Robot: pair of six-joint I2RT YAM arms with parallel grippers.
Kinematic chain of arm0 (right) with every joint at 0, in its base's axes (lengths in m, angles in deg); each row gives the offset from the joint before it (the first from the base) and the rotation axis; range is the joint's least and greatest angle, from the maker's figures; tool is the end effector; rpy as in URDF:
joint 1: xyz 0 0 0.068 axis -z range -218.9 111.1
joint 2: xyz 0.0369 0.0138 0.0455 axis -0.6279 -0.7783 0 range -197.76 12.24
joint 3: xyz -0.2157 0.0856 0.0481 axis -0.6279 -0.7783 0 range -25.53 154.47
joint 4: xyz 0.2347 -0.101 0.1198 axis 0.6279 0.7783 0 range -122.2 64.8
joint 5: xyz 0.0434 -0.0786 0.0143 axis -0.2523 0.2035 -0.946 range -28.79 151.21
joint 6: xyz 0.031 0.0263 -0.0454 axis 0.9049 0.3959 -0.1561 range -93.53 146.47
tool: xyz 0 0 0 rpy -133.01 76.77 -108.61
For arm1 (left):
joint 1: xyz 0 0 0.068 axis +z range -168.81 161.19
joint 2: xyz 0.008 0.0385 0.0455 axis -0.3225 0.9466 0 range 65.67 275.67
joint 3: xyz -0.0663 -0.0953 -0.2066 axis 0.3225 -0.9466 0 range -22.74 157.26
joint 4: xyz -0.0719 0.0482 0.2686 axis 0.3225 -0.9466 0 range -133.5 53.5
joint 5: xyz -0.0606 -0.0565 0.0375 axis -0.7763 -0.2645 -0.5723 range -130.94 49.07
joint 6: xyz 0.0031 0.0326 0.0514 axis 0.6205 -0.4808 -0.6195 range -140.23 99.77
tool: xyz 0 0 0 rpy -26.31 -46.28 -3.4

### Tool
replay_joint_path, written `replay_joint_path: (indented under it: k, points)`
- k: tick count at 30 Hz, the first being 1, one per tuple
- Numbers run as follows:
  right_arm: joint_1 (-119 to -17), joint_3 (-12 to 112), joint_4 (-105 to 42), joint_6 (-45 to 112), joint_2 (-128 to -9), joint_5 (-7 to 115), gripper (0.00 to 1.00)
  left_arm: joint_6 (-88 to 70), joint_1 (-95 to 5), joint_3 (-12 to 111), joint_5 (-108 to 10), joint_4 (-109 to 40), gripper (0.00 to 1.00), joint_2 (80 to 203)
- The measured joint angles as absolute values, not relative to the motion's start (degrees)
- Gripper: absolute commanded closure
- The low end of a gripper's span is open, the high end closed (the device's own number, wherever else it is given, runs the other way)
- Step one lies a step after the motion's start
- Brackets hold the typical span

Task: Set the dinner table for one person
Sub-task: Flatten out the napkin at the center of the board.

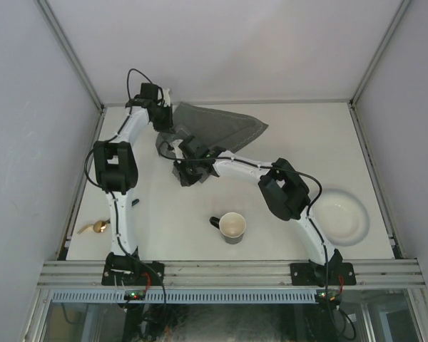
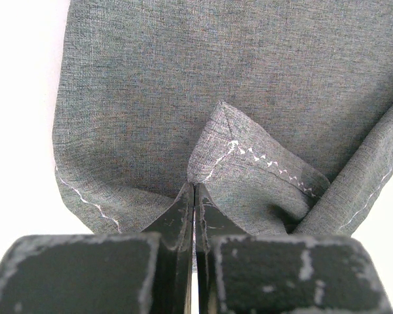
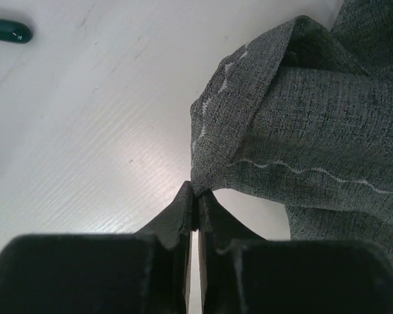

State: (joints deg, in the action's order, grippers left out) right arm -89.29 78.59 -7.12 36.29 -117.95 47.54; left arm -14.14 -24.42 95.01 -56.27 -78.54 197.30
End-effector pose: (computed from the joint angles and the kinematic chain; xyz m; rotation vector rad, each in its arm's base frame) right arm 0.3148 0.3973 0.1312 -0.9956 2.3794 0.7230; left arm 0.5068 -0.0620 0.1794 0.0942 2.5465 -0.4203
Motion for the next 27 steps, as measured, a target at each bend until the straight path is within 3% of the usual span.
replay_joint_path:
  k: [12, 22, 27]
  points:
    - [-85.75, 79.03, -4.24, 32.88, -115.14, 48.72, 1.0, -14.14, -23.76, 91.58, -56.75, -77.69, 1.0, 194.87]
    - [-69.2, 66.57, 0.22, 23.79, -94.57, 49.13, 1.0, -13.25, -22.32, 86.12, -59.26, -75.75, 1.0, 190.04]
    - [-61.88, 63.51, 2.56, 21.06, -89.72, 48.67, 1.0, -13.29, -22.32, 84.46, -60.07, -75.29, 1.0, 190.02]
